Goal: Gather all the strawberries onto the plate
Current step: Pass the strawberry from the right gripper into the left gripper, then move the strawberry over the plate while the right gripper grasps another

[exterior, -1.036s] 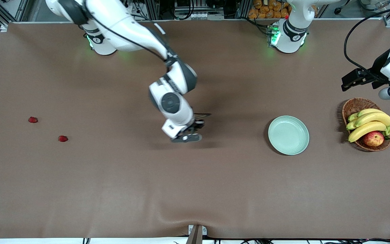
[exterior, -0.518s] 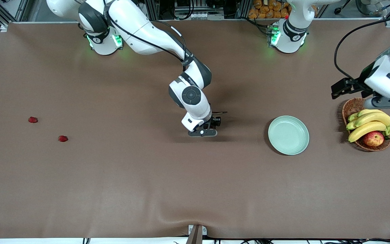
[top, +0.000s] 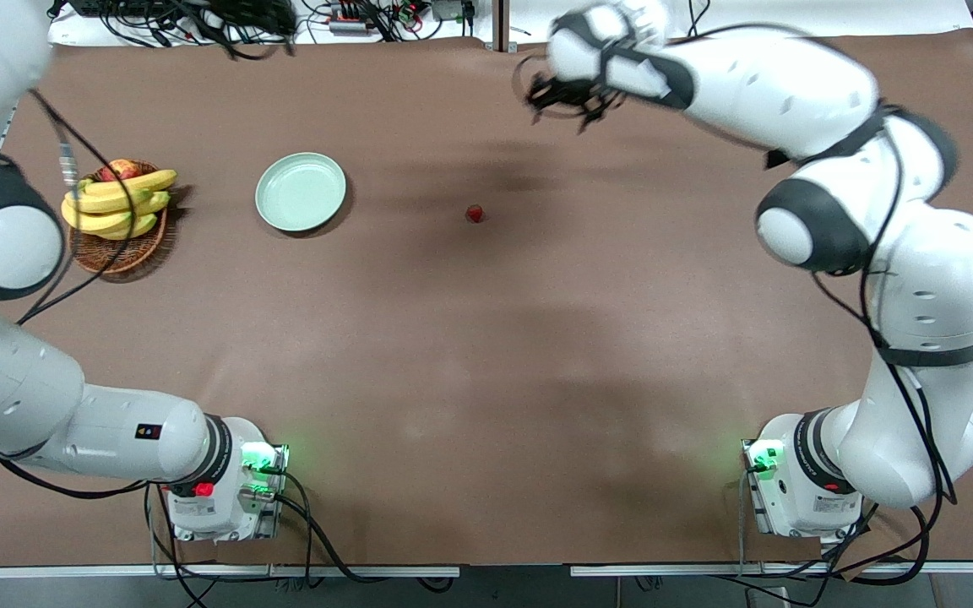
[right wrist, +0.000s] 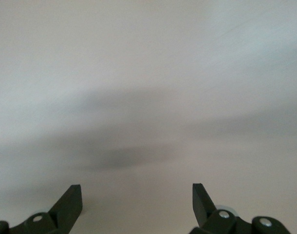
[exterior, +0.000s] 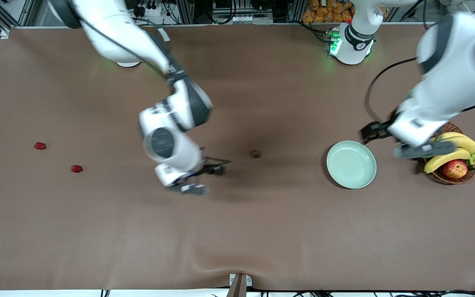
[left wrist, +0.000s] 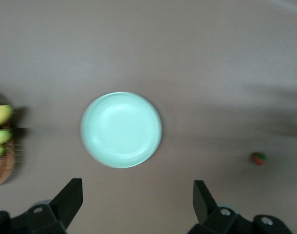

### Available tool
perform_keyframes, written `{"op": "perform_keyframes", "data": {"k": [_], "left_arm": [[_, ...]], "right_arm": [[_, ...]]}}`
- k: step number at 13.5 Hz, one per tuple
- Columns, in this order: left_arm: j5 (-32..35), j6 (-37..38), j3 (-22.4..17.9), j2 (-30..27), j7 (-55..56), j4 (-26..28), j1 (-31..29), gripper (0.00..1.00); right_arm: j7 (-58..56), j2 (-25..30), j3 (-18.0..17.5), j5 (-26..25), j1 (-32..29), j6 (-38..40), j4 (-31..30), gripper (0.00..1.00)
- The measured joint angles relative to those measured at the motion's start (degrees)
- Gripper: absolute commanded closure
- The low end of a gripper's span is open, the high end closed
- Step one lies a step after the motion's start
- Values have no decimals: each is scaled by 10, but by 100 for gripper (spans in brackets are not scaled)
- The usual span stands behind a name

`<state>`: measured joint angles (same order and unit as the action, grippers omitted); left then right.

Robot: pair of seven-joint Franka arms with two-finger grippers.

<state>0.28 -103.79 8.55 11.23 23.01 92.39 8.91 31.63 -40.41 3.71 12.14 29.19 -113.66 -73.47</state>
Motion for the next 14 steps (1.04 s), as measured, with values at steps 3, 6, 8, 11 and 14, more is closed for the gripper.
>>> {"op": "perform_keyframes", "data": {"k": [3, 6, 8, 11, 14], "left_arm": [[0, -48, 2, 93, 117, -35, 72, 0], [0, -99, 2, 183, 242, -86, 134, 0], [1, -147, 1, 225, 325, -93, 175, 0], [3, -195, 0, 273, 401, -95, 216, 0], [9, -207, -1, 306, 427, -92, 241, 4]], "right_arm": [[-95, 47, 6, -7, -83, 3, -73, 0], [-208, 94, 8, -25, -161, 0, -153, 0], [-304, 113, 9, -33, -225, -3, -189, 0], [-417, 119, 10, -53, -309, -12, -211, 0], [-451, 119, 9, -100, -346, -68, -241, 0]]}}
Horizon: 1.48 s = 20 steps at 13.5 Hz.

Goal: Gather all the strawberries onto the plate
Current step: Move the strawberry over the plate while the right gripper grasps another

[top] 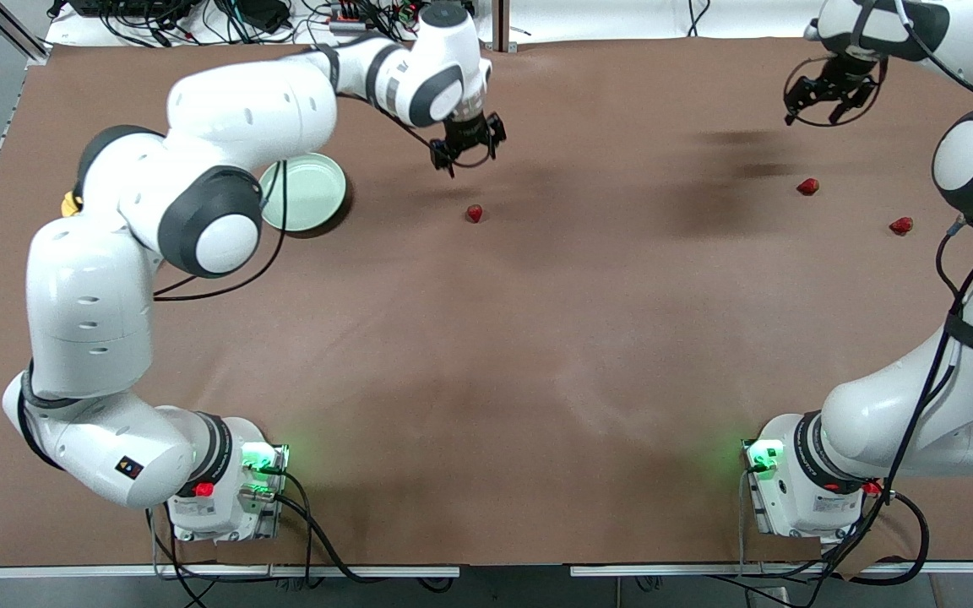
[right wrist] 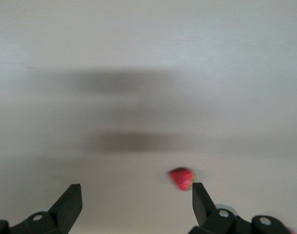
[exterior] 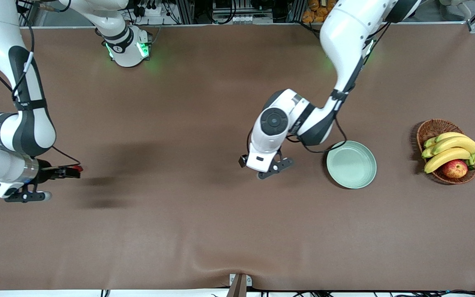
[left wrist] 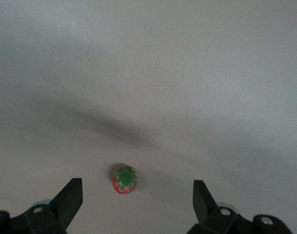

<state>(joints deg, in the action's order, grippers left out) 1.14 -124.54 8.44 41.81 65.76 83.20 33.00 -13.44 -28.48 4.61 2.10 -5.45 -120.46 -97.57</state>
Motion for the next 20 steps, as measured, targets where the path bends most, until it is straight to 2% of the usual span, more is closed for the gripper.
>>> {"op": "perform_keyframes", "data": {"k": [5, 9, 10, 12, 14, 17, 19, 20], "left_arm": [[0, -41, -1, 25, 5, 31, 11, 14], [0, -63, -1, 33, 11, 49, 21, 31], [0, -63, -1, 33, 13, 51, 24, 45], [0, -63, -1, 34, 16, 57, 28, 80], [1, -63, -2, 33, 15, 59, 29, 100], [18, -62, -6, 32, 0, 57, 23, 100], [27, -50, -10, 22, -33, 54, 2, 100], [28, -39, -11, 11, -56, 52, -15, 100]], "right_arm": [[-1, -3, 0, -25, -13, -186, -122, 0], [-6, -20, 0, -27, -32, -234, -158, 0], [-10, -23, 0, -27, -37, -234, -160, 0], [-15, -26, 0, -27, -44, -235, -164, 0], [-15, -28, -1, -27, -44, -236, -165, 0], [-15, -35, -2, -27, -44, -238, -166, 0], [-15, -39, -2, -27, -44, -241, -168, 0], [-15, -39, -2, -27, -44, -241, -169, 3]]}}
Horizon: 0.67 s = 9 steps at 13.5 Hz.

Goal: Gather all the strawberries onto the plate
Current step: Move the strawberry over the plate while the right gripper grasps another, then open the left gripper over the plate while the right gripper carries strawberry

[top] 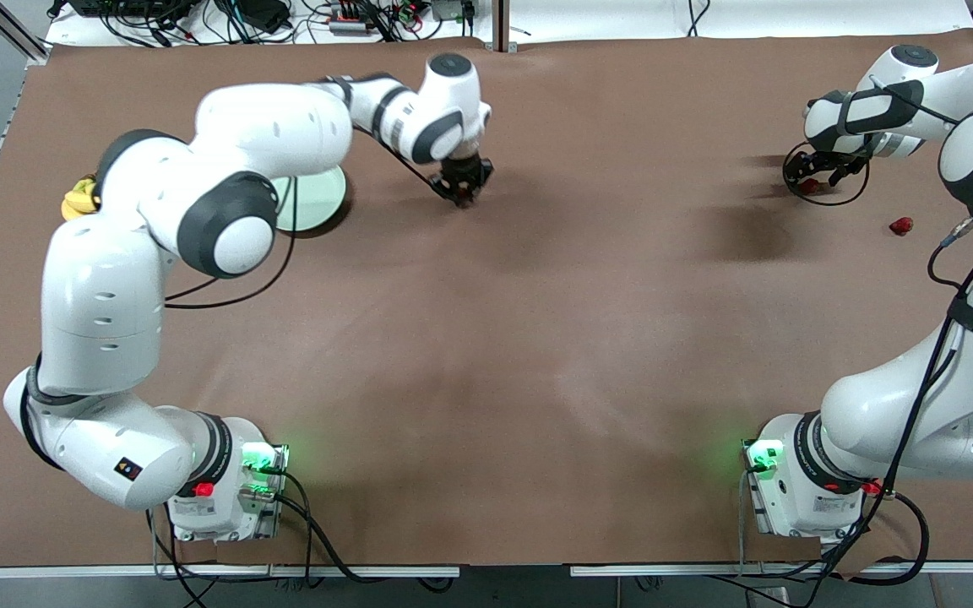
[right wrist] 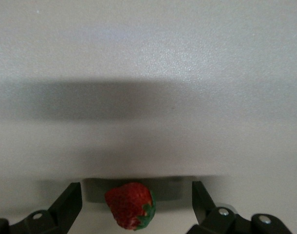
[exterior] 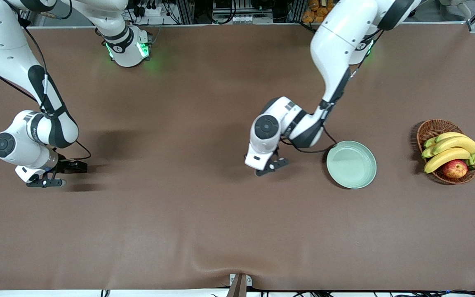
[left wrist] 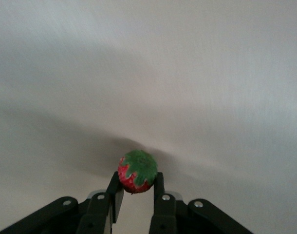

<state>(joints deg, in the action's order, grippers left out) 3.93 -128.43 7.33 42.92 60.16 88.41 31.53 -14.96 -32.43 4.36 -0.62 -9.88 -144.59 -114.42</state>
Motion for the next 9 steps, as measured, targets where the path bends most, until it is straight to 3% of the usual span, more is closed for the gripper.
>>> {"op": "perform_keyframes", "data": {"k": [1, 2, 3, 6, 9], "left_arm": [[0, 18, 0, -14, -27, -1, -19, 100], [0, 41, -1, -30, -57, -2, -41, 100], [1, 68, -1, -46, -89, -2, -63, 100], [19, 129, -2, -73, -177, 5, -131, 100], [78, 134, -2, -70, -212, 44, -191, 100]], "right_arm": [[0, 0, 0, 0, 0, 0, 0, 56], [0, 0, 0, 0, -1, 0, 0, 89], [0, 0, 0, 0, -1, 0, 0, 100], [0, 1, -2, 1, -2, 3, -1, 100], [0, 7, -5, 1, -2, 9, -1, 100]]}}
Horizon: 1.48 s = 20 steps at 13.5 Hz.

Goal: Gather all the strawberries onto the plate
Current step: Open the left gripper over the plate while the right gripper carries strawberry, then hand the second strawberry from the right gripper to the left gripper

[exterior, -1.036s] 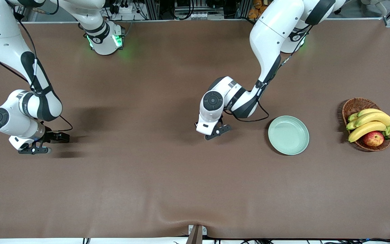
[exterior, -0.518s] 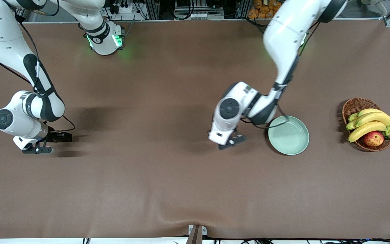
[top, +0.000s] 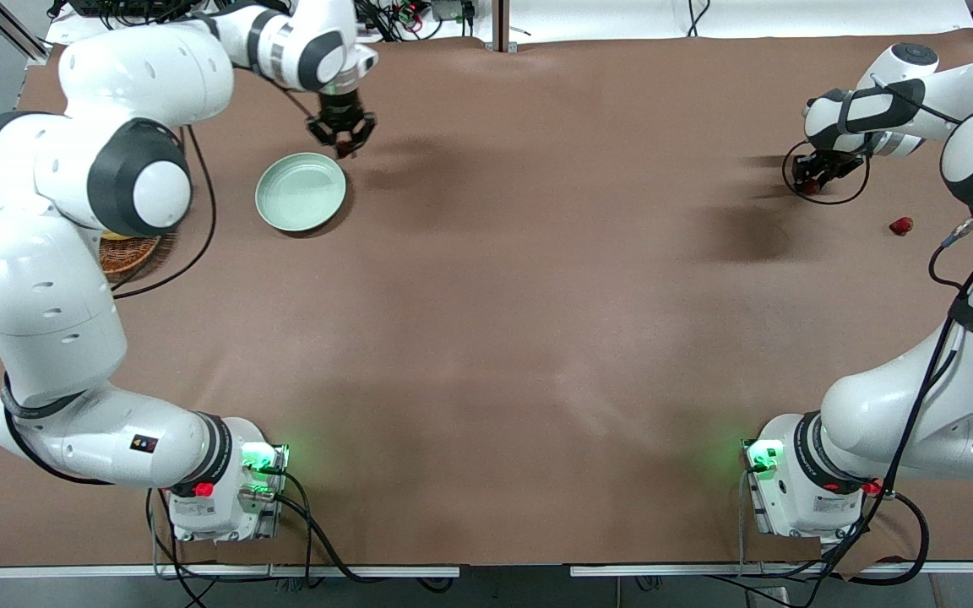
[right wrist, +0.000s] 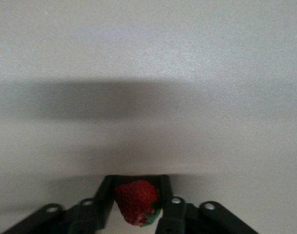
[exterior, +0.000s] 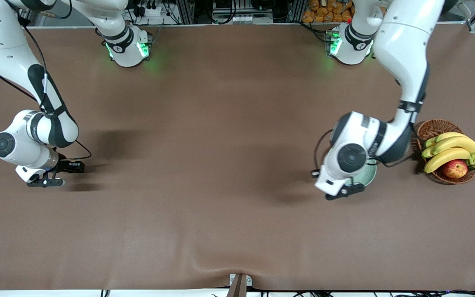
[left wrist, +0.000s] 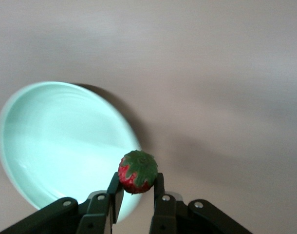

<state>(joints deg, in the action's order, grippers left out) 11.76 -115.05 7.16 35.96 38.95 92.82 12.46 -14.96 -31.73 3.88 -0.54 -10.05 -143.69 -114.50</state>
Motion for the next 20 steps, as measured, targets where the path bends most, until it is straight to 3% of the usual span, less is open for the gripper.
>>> {"op": "perform_keyframes", "data": {"k": [1, 2, 3, 4, 5, 11, 16, 20], "left_arm": [[14, -2, 0, 3, -5, 15, -15, 100], [21, -5, 1, 4, -13, 28, -27, 92], [24, -6, 1, 4, -21, 38, -36, 68], [25, -6, 1, 4, -26, 42, -42, 29], [25, -6, 1, 4, -28, 42, -49, 0], [20, -6, 17, -49, -28, 35, -68, 0], [-49, 1, 79, -85, 5, -2, -61, 0], [-51, 0, 105, -77, 102, -6, -27, 0]], "right_arm": [[0, 0, 0, 0, 0, 0, 0, 100], [-1, 0, -2, 0, 0, -1, 0, 100], [-3, 1, -7, 0, 1, -1, 2, 100], [-4, 4, -14, -1, 7, -1, 4, 100], [-4, 11, -23, -1, 19, 1, 8, 100], [25, 30, -106, 0, 125, 17, 61, 100], [165, -16, -113, 76, 279, 88, 172, 100], [348, -75, -113, 82, 396, 106, 242, 100]]}}
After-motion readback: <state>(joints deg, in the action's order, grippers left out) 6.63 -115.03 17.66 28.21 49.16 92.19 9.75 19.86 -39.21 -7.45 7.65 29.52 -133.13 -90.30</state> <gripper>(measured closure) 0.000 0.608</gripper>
